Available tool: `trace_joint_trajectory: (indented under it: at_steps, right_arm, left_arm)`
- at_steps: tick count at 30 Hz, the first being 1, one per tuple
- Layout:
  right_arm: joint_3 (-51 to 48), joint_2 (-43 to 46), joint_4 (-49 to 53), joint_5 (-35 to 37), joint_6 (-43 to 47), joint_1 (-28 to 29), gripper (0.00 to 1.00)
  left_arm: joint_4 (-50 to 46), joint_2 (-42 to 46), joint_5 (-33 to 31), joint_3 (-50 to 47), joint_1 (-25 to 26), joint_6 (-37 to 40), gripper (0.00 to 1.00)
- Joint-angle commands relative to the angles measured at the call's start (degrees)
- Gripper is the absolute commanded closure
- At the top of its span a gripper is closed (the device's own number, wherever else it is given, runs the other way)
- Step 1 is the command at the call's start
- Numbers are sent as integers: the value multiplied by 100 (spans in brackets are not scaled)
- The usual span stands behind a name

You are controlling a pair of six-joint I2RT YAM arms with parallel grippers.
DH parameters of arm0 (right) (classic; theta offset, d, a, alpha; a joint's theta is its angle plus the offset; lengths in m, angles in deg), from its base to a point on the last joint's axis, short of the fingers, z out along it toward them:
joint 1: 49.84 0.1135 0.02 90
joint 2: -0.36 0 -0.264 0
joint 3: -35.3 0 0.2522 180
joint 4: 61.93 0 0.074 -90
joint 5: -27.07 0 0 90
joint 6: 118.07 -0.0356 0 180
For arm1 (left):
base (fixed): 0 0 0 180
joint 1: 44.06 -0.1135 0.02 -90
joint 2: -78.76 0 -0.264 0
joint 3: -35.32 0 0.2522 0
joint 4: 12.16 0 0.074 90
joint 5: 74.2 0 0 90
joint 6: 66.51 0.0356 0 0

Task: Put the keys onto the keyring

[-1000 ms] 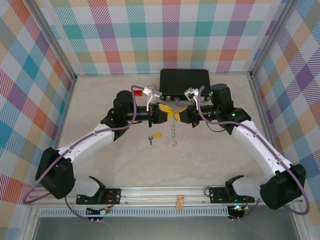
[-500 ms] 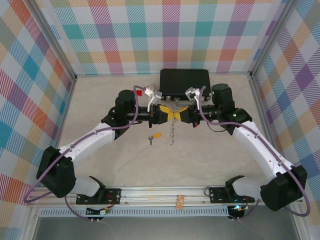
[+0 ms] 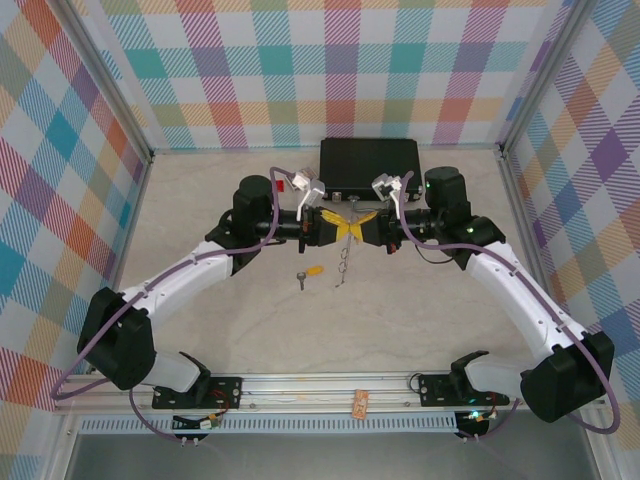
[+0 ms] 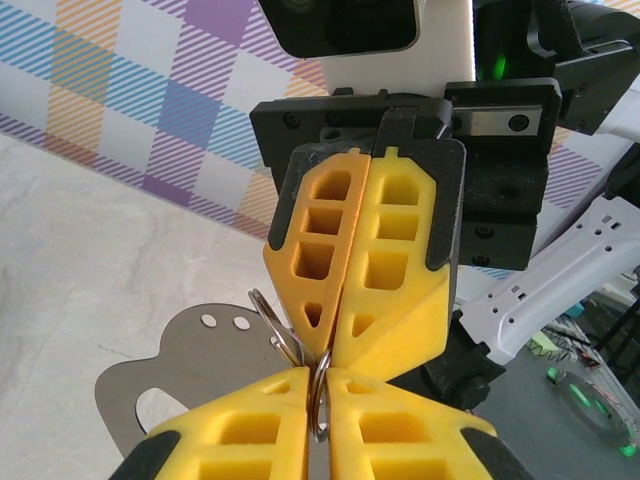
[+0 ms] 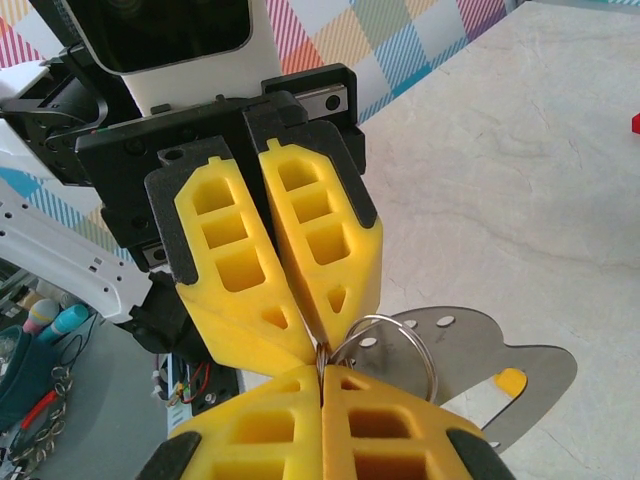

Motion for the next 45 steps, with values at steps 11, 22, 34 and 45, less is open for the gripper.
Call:
trace_joint_trajectory:
  at_steps: [11,22,34,45]
  right_arm:
    - [-228,417,-553,529,-385,29,82]
    - [-1734,1782,-2043,2385,-1420,30,63]
    - [-1959,1741,-2740,2201,-1531,25,70]
    - [-1772,1351,-3025,1903,-1575,262,70]
  left_arm:
    - [1297,51,-245,-256,-30,-753,100]
    - [3599,171,-1519,-906,153,-1363,100]
    - [5126,-5,-2260,-1355,385,-1130,100]
    - [4940,17,-2927,-1578,536,-308,100]
